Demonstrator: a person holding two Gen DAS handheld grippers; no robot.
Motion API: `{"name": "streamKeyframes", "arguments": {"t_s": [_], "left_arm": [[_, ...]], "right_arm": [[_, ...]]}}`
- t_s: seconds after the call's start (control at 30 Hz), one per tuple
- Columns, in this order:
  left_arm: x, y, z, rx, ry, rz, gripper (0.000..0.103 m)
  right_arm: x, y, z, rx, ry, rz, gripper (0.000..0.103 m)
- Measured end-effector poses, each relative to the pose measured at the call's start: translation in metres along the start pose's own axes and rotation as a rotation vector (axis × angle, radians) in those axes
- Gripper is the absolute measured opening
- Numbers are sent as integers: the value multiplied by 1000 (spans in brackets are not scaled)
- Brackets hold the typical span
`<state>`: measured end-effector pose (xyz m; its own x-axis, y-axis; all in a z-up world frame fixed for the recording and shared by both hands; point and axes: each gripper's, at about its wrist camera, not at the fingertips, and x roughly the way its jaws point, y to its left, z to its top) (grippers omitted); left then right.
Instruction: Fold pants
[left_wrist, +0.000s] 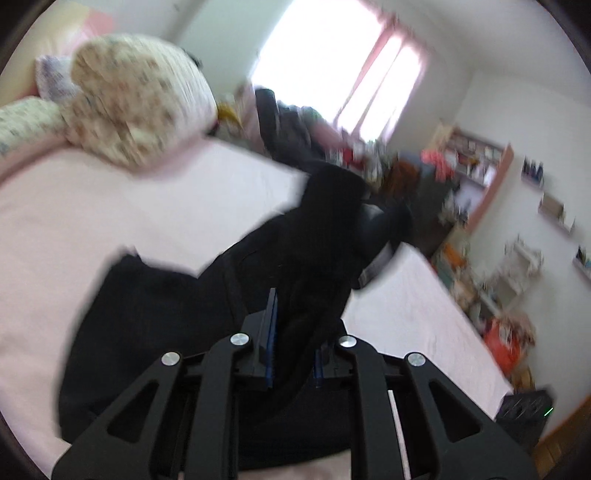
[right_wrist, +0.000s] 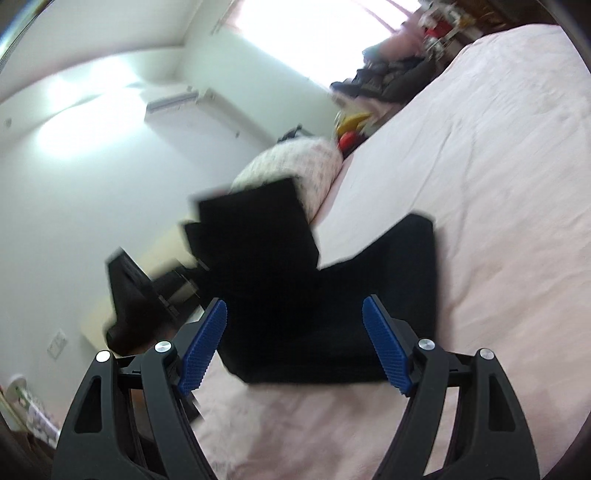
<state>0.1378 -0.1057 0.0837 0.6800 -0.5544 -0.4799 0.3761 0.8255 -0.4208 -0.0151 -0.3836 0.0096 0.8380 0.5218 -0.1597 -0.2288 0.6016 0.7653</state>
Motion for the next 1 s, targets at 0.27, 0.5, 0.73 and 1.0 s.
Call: {"name": "streamKeyframes", "arguments": {"t_s": [0.27,0.5,0.73,1.0], "left_arm": [[33,-23,-42,113,47,104,14],[28,-59,-58,247,21,115,14],[58,-85,-114,502,152,213,18],[55,-89,-137,600,172,294,72]], "right_arm": [[-38,-9,20,37,-137,-23,79],[-38,-14,25,59,-170,-32,79],[-44,-12,27,21,-193,-93,79],[-40,-11,26,-6,-201,-129,79]]}}
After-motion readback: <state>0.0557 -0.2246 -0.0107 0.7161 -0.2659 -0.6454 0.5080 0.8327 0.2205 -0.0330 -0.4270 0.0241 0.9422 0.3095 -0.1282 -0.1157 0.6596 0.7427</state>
